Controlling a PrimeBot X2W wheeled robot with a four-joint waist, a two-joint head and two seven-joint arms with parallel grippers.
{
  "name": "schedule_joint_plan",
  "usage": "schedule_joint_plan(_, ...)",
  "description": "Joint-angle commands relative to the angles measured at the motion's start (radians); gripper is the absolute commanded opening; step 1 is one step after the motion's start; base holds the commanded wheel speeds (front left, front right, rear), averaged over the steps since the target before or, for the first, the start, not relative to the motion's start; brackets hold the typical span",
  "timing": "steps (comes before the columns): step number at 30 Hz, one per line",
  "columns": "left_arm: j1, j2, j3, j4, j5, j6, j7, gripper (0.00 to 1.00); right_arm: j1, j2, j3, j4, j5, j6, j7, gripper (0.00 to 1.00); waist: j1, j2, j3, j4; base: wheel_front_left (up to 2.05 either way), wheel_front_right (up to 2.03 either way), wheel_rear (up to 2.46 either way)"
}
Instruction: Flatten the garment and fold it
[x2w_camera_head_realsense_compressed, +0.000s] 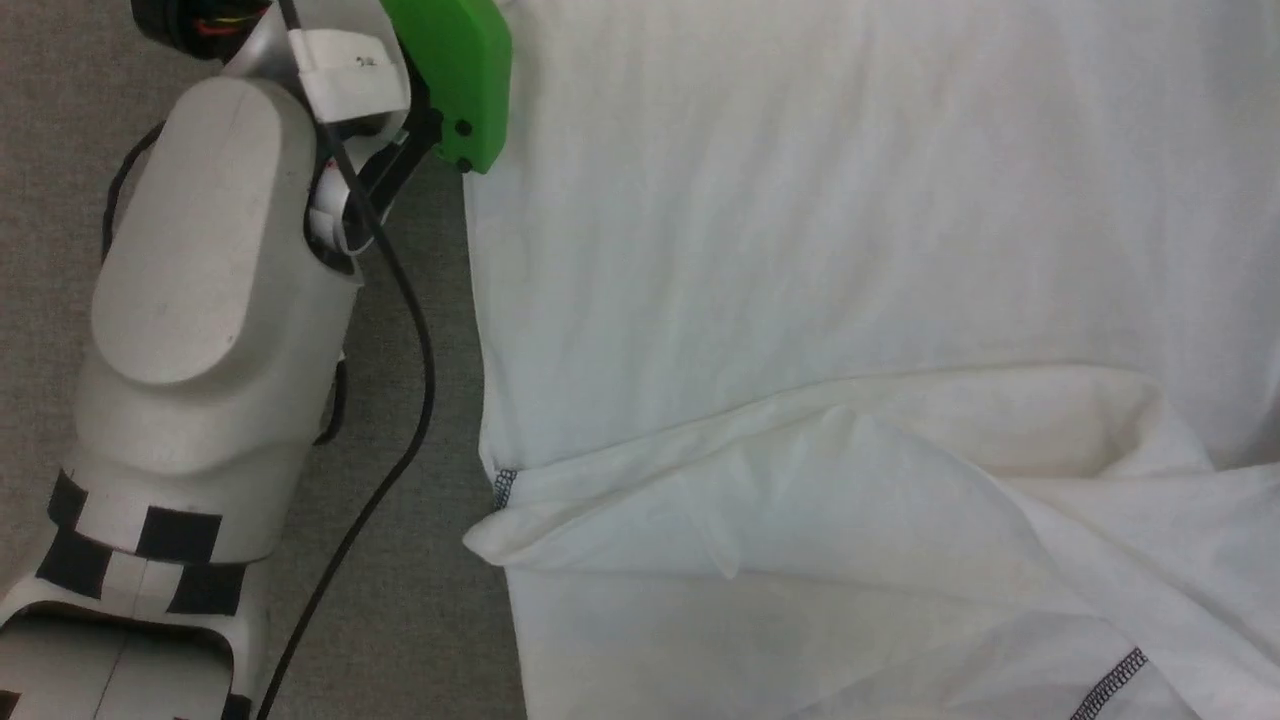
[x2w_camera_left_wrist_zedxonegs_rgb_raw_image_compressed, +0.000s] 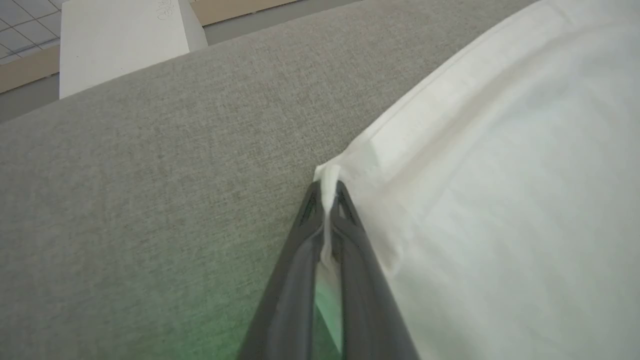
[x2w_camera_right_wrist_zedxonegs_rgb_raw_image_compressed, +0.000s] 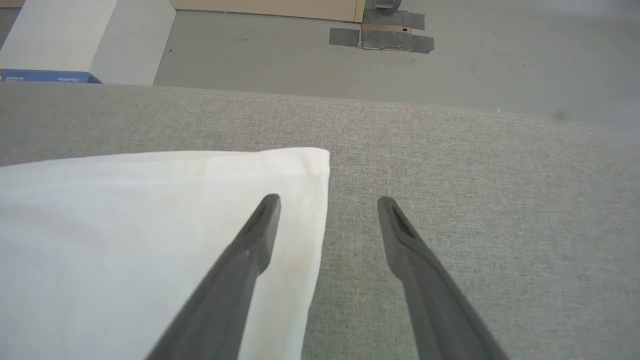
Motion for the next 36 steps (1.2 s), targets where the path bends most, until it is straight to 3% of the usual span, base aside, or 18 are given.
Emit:
schedule_joint_plan(1,-0.005,-0.009,-0.01,0.015,-0.002,-0.007,-0.002,0.0,-0.017,0.005,-0.009,0.009,-0.012,-0.002,-0.006,1.0,-0.0001,0.0,0.04,0.039,0.0,0.0,0.0)
schedule_joint_plan(12,-0.034,-0.032,-0.041,0.052,-0.02,-0.018,-0.03,0.0,-0.033,0.006,-0.046,0.05,-0.056,-0.002,-0.029,0.98,-0.0001,0.0,0.064,0.08,0.0,0.0,0.0)
schedule_joint_plan(13,-0.035,-0.032,-0.042,0.055,-0.022,-0.018,-0.032,0.0,-0.034,0.004,-0.048,0.052,-0.059,-0.002,-0.032,0.88,-0.0001,0.0,0.064,0.082,0.0,0.0,0.0)
schedule_joint_plan(14,-0.037,-0.032,-0.042,0.059,-0.024,-0.019,-0.034,0.0,-0.035,0.001,-0.05,0.053,-0.063,-0.002,-0.037,0.17,-0.0001,0.0,0.065,0.083,0.0,0.0,0.0)
schedule_joint_plan(15,-0.04,-0.031,-0.041,0.061,-0.025,-0.019,-0.037,0.0,-0.037,-0.001,-0.05,0.054,-0.065,-0.002,-0.042,0.0,-0.0001,0.0,0.066,0.083,0.0,0.0,0.0)
schedule_joint_plan(30,-0.059,0.015,0.082,0.065,-0.02,0.05,-0.315,0.0,-0.006,-0.073,-0.041,0.018,0.07,-0.002,-0.22,0.0,-0.0001,0.0,-0.078,0.032,0.0,0.0,0.0)
schedule_joint_plan(36,-0.024,0.032,0.096,0.044,-0.033,0.037,-0.377,0.0,0.047,-0.094,-0.054,0.005,0.131,-0.002,-0.272,0.0,-0.0001,0.0,-0.177,0.016,0.0,0.0,0.0)
